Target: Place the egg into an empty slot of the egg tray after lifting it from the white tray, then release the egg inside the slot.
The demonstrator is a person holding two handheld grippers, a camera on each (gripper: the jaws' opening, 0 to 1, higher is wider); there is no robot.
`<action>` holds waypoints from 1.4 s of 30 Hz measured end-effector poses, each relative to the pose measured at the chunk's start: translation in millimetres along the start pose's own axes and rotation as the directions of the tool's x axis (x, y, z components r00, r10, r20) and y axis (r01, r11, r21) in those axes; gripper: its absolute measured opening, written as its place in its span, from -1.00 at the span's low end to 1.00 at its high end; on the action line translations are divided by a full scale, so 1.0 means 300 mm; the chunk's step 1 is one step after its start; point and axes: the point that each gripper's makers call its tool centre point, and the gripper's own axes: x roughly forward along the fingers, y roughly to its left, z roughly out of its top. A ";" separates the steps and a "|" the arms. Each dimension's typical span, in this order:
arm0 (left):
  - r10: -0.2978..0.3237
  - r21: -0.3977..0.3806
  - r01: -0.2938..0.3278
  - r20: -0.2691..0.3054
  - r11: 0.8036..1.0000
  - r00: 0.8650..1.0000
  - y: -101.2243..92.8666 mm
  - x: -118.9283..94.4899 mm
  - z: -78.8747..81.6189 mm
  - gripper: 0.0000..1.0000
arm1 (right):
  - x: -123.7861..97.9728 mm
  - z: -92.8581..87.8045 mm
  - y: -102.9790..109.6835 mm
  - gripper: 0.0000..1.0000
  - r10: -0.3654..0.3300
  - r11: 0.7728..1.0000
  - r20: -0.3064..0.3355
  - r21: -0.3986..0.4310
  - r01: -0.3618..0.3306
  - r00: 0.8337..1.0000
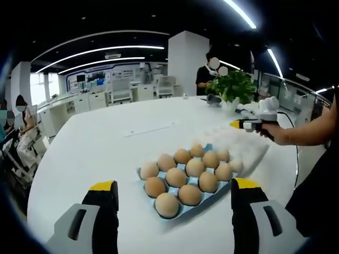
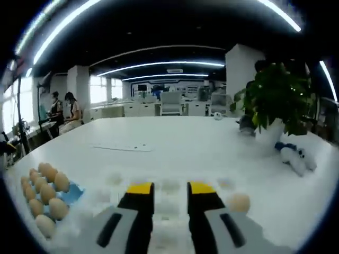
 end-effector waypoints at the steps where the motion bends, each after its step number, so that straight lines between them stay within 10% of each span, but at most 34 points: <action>1: 0.000 0.000 0.000 0.000 1.000 1.000 -0.001 0.000 0.000 0.78 | -0.001 -0.011 -0.015 -0.52 -0.006 1.000 -0.017 0.017 0.007 1.000; 13: 0.013 -0.004 -0.013 0.000 1.000 1.000 0.007 -0.005 0.000 0.79 | -0.003 -0.074 -0.217 -0.52 -0.169 0.984 -0.066 0.040 0.172 0.983; 22: 0.023 -0.008 -0.023 0.002 1.000 1.000 0.014 -0.011 -0.001 0.79 | 0.044 -0.142 -0.245 -0.44 -0.145 0.989 -0.139 0.015 0.149 0.980; 42: 0.032 -0.009 -0.032 0.008 0.999 0.999 0.026 -0.020 -0.003 0.80 | -0.009 -0.078 -0.242 -0.49 -0.104 0.992 -0.088 0.069 0.110 0.991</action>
